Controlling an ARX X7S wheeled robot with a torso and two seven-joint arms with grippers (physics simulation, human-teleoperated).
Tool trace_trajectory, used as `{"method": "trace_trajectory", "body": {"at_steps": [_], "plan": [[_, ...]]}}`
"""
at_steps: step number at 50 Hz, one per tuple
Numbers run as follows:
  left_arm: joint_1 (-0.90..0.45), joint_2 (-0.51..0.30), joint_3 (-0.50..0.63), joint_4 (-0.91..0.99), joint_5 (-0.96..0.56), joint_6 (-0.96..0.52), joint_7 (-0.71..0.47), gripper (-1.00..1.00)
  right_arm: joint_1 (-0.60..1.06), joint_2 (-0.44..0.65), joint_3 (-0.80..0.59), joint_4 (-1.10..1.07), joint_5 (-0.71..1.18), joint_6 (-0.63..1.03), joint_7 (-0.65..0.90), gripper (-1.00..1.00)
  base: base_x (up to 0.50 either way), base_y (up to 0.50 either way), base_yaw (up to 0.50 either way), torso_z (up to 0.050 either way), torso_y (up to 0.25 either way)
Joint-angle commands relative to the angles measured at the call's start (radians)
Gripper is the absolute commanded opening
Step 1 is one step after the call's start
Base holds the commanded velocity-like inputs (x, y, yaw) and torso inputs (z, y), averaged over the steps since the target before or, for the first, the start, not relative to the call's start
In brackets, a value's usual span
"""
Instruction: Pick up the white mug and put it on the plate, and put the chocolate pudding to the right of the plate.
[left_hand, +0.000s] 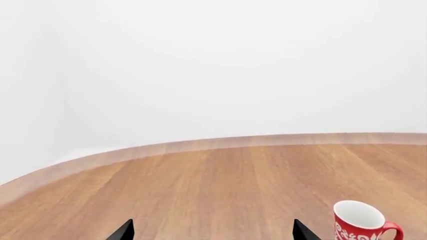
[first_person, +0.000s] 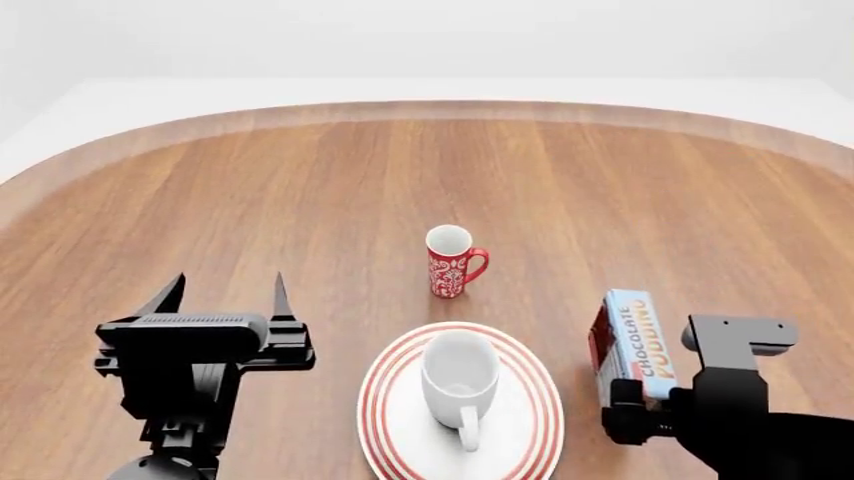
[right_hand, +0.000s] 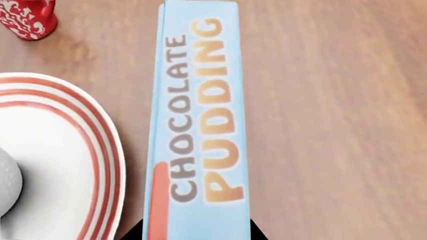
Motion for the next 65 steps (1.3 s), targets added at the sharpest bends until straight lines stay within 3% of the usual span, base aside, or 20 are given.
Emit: {"method": "trace_trajectory", "body": {"at_steps": [1,27,42,43,55,65], "plan": [[-0.003,-0.003,0.004,0.004,-0.002,-0.003,-0.003,1.0,-0.008,0.015,0.006,0.006,-0.021,-0.007,-0.006,-1.0,0.0,0.0,0.0,0.0,0.0],[0.009,-0.011,0.006,0.012,-0.007,0.004,-0.008,1.0,-0.022,0.008,-0.076,0.104,-0.115,-0.077,-0.122,-1.0,0.0,0.0,0.0,0.0,0.0],[0.005,-0.012,0.01,0.009,-0.008,0.005,-0.011,1.0,-0.015,0.015,-0.066,0.104,-0.094,-0.071,-0.113,-1.0,0.0,0.0,0.0,0.0,0.0],[0.005,-0.013,0.009,0.008,-0.009,0.005,-0.011,1.0,-0.013,0.016,-0.063,0.1,-0.087,-0.067,-0.11,1.0,0.0,0.0,0.0,0.0,0.0],[0.001,-0.016,0.01,0.012,-0.014,-0.001,-0.014,1.0,0.033,0.051,0.034,-0.029,0.058,-0.007,0.014,1.0,0.0,0.0,0.0,0.0,0.0],[0.002,-0.02,0.008,0.016,-0.017,-0.003,-0.018,1.0,0.151,0.142,0.163,-0.199,0.447,0.035,0.294,1.0,0.0,0.0,0.0,0.0,0.0]]}}
